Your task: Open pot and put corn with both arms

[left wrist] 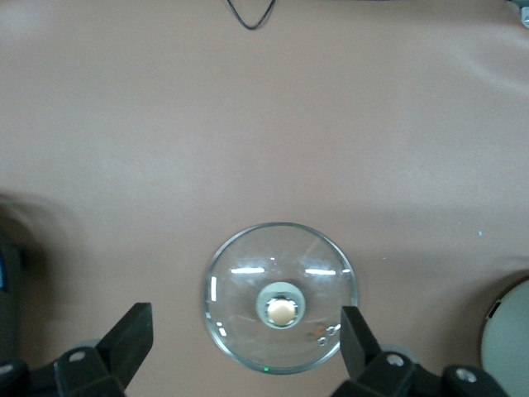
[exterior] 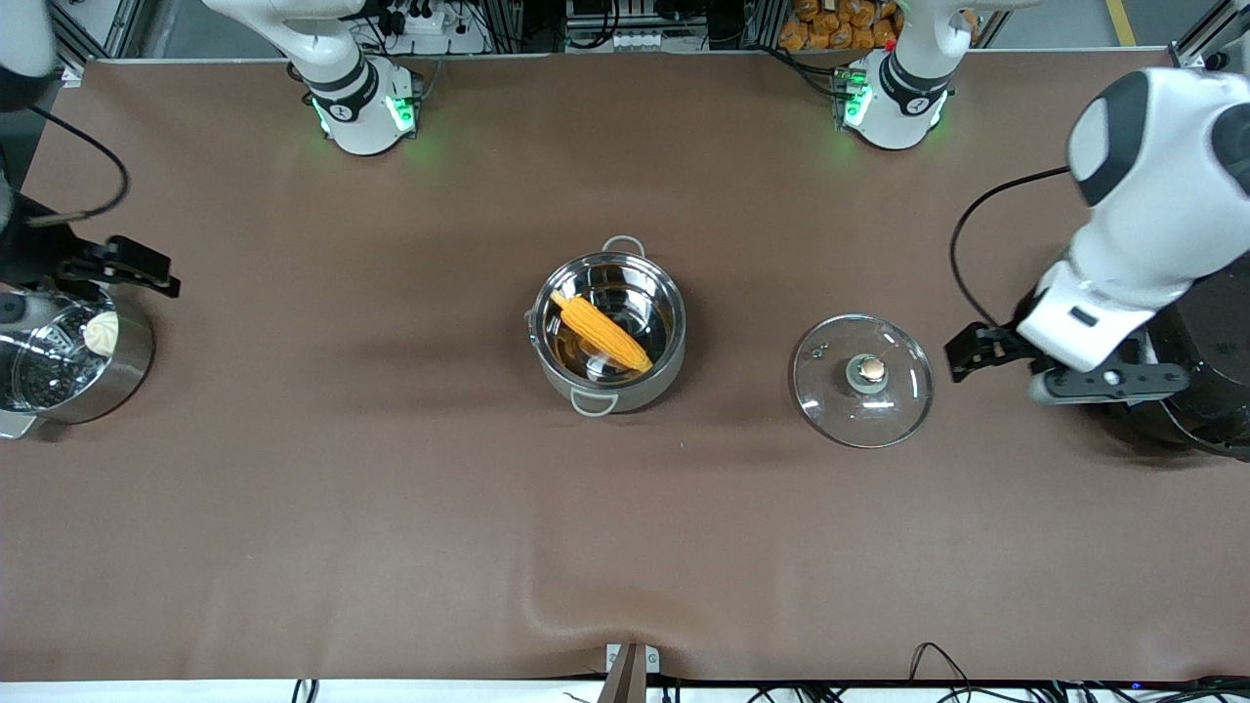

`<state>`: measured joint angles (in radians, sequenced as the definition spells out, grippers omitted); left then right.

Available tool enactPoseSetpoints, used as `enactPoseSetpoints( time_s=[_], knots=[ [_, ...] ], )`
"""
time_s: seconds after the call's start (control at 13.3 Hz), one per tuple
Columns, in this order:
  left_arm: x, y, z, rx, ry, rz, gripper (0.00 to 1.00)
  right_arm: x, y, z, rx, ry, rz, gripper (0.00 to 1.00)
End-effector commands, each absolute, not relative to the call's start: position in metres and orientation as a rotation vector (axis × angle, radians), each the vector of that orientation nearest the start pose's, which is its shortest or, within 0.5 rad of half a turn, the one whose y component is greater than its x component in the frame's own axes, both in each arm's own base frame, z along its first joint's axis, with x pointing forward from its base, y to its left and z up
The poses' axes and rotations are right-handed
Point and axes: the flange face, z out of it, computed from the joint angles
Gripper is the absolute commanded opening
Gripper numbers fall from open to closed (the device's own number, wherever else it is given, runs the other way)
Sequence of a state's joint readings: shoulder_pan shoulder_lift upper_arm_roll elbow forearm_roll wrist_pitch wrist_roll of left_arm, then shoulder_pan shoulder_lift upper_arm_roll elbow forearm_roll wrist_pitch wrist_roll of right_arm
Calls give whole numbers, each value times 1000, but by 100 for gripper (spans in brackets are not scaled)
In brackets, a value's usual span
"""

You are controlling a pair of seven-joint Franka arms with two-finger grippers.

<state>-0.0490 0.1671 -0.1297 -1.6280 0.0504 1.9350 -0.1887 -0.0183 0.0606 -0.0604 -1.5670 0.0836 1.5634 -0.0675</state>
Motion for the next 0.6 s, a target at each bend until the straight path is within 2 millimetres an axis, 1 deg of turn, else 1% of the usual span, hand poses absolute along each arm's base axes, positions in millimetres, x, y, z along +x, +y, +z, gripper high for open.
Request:
enactPoseSetpoints(
  time_s=[0.0, 0.07, 0.15, 0.22, 0.38, 0.53],
  knots=[
    [603, -90, 565, -3120, 62, -208, 100, 553, -40, 598, -3034, 95, 100, 100],
    [600, -90, 574, -3118, 60, -197, 100, 552, -31, 600, -3084, 84, 106, 100],
    [598, -89, 582, -3117, 60, -175, 100, 547, -19, 611, -3131, 41, 72, 100],
    [596, -87, 590, -3116, 58, -154, 100, 546, -15, 613, -3148, 27, 70, 100],
    [594, -81, 598, -3111, 101, -131, 100, 545, -17, 614, -3148, 34, 65, 100],
    [592, -77, 598, -3110, 115, -102, 100, 546, -20, 614, -3148, 39, 61, 100]
  ],
)
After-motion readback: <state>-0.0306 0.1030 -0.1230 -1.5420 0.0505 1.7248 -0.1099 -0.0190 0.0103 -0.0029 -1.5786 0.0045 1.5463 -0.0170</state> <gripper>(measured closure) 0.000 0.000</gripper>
